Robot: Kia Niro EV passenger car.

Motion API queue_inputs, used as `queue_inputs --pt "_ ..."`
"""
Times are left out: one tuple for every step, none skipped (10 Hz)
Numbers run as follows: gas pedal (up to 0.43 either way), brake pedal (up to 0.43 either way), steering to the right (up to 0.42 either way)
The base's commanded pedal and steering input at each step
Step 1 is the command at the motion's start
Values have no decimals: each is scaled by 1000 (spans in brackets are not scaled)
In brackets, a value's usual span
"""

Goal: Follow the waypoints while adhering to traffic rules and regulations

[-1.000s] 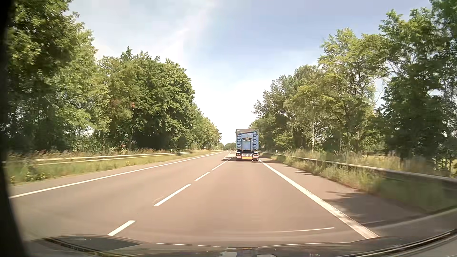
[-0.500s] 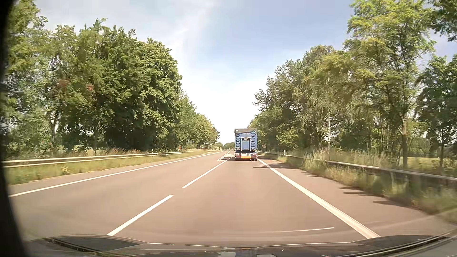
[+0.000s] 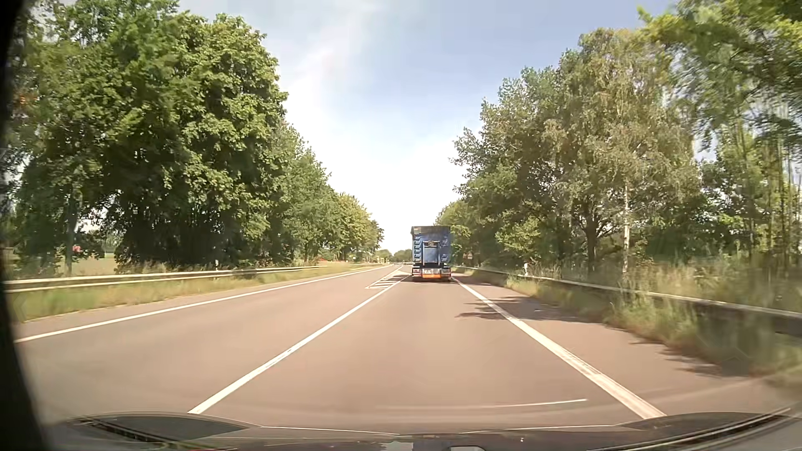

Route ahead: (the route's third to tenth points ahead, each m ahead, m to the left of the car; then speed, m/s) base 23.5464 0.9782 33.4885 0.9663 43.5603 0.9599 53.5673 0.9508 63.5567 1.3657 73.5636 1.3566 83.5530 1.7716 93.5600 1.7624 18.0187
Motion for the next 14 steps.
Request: queue_inputs --pt "177 0 -1" --pt "177 0 -1" --pt "177 0 -1" --pt "177 0 -1" --pt "177 0 -1" --pt "169 0 -1" --pt "110 0 -1" --pt "59 0 0" --pt "28 0 1" --pt "0 0 3" --pt "0 0 3" --pt "0 0 3" --pt "0 0 3" --pt "0 0 3"
